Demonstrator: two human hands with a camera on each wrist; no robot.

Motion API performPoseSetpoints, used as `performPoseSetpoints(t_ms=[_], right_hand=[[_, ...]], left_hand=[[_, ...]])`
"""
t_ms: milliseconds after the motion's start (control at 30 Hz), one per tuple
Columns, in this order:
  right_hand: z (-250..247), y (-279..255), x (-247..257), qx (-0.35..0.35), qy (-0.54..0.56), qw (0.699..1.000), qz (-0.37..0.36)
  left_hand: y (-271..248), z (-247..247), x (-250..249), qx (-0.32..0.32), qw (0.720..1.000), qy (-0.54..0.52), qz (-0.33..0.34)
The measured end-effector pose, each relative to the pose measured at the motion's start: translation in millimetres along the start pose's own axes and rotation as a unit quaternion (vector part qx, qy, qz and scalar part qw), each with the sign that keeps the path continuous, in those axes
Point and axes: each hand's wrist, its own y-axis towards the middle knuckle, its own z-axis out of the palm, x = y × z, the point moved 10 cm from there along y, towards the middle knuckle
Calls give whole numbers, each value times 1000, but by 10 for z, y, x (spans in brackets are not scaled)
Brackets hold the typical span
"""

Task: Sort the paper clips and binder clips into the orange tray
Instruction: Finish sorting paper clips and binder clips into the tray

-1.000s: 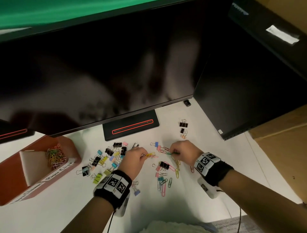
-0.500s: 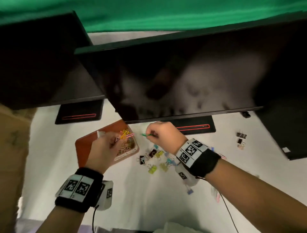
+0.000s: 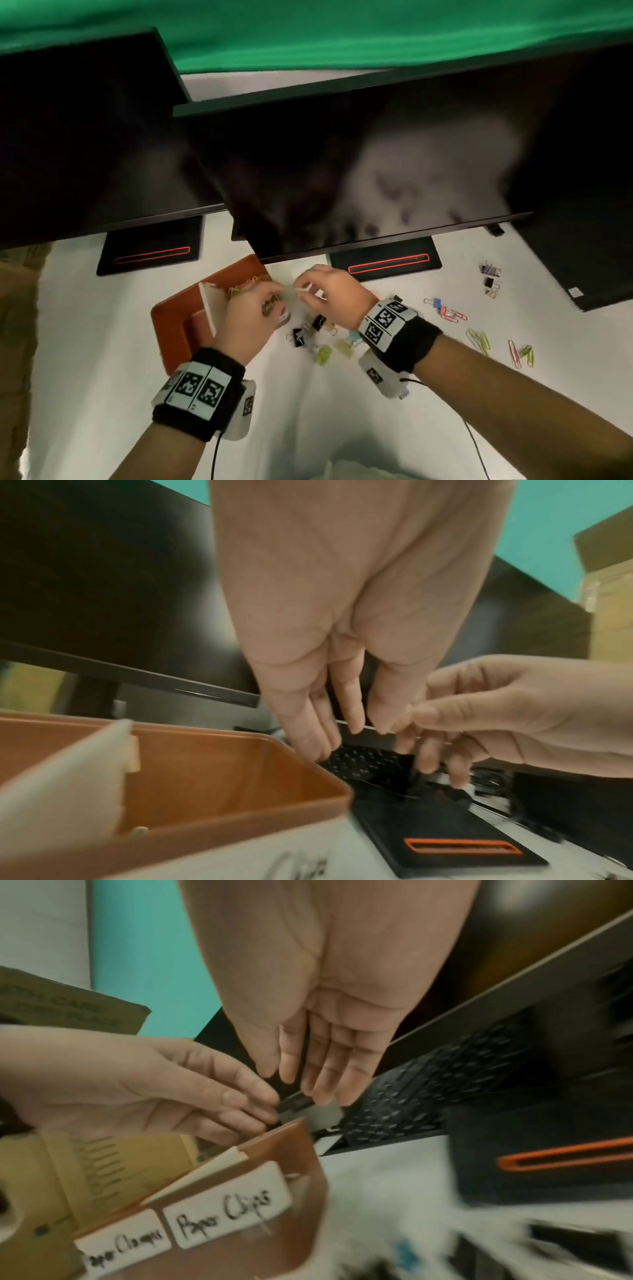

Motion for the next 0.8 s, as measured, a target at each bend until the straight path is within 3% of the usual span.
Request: performPoseSetpoints(t_ms=[167,367,533,800], right_hand=[[-663,-944,-1224,-7,-115,983,145],[-1030,-1961,-2276,43,-130,946,295],[-888,-2186,-2490,97,-126,945,287],[-851,-2076,-2662,92,-49,955,276]], left_hand=[[-17,807,-624,89,993,-34,74],[56,1940,-1212,169,979,26,116],[229,2605,-1330,193,965,125,122],[406,2750,-1359,142,959,220,107]])
